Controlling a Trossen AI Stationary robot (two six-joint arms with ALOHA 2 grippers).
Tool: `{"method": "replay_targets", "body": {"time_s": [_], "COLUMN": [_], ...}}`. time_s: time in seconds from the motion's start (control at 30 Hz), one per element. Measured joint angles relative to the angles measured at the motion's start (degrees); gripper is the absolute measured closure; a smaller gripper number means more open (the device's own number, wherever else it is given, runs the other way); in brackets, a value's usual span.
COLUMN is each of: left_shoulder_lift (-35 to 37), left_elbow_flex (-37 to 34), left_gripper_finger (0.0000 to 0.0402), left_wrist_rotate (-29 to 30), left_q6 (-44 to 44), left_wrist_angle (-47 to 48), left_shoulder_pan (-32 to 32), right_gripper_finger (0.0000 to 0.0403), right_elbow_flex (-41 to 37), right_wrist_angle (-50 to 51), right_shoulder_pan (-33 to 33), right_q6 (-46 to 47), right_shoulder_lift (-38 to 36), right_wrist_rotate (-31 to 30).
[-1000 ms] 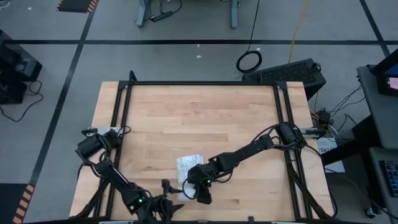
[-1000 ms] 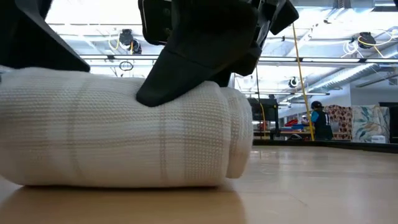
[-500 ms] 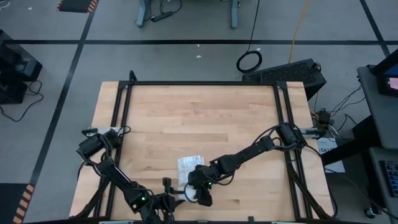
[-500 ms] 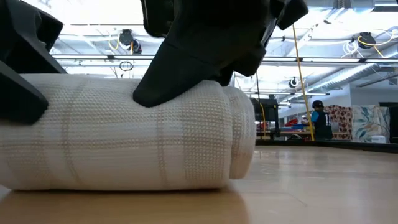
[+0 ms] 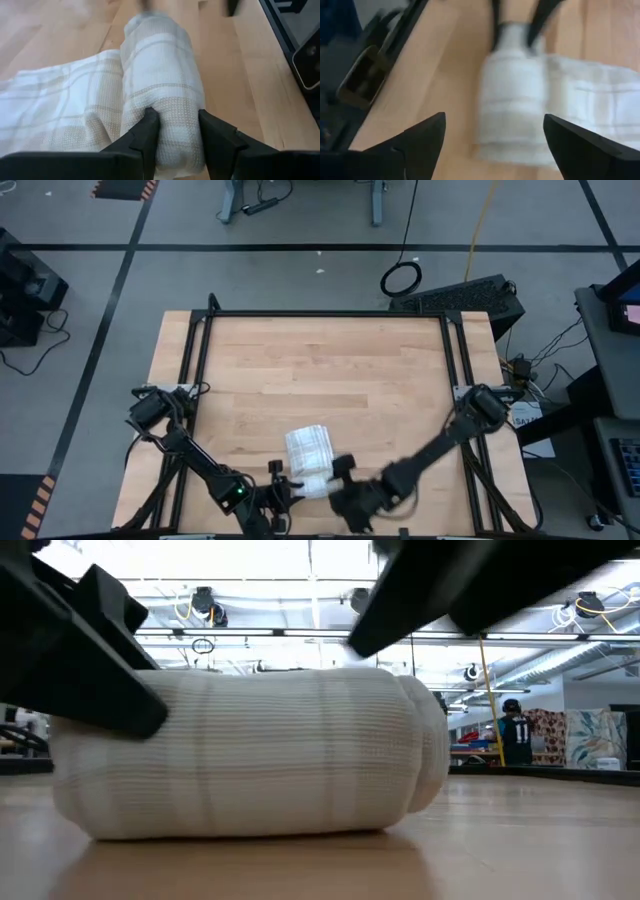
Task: Roll towel
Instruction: Roll the brown checkered towel
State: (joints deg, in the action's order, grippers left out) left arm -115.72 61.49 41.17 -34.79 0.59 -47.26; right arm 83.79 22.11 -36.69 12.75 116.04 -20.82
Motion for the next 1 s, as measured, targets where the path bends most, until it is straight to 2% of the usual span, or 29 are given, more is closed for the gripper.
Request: {"method": "replay_targets", "body": {"time_s": [0.13, 0.27, 0.4, 0.53, 0.6, 0.7, 1.0], "left_shoulder_lift": [0.0, 0.1, 0.1, 0.2, 0.2, 0.2, 0.2], "left_elbow_flex": [0.0, 0.0, 0.0, 0.0, 0.0, 0.0, 0.0], "left_gripper_finger": [0.0273, 0.0273, 0.0273, 0.0273, 0.0273, 0.0273, 0.0273], "left_wrist_rotate": [-0.9, -2.7, -4.0, -4.8, -4.9, -5.0, -5.0], "left_q6": [-2.1, -4.4, -7.6, -10.9, -11.3, -12.8, -13.9], "left_wrist_angle": [0.1, 0.3, 0.5, 0.4, 0.2, 0.2, 0.4], "left_shoulder_pan": [0.7, 1.5, 2.3, 2.8, 2.9, 3.1, 3.1], "right_gripper_finger": [0.0081, 0.0082, 0.0073, 0.0058, 0.0056, 0.0068, 0.0175], "right_elbow_flex": [0.0, 0.0, 0.1, 0.2, 0.2, 0.2, 0.3], "right_wrist_angle": [-0.6, -2.6, -4.4, -3.1, -2.3, -1.3, -0.9], "right_shoulder_pan": [-4.8, -6.5, -6.3, -4.8, -4.0, -2.3, 2.0], "right_q6": [1.6, 0.8, -3.2, -7.2, -8.9, -9.0, -7.1], "right_shoulder_lift": [2.8, 5.6, 6.7, 6.6, 6.6, 6.6, 6.3], "right_wrist_rotate": [-9.0, -16.7, -19.8, -20.3, -19.7, -14.9, -3.6]}}
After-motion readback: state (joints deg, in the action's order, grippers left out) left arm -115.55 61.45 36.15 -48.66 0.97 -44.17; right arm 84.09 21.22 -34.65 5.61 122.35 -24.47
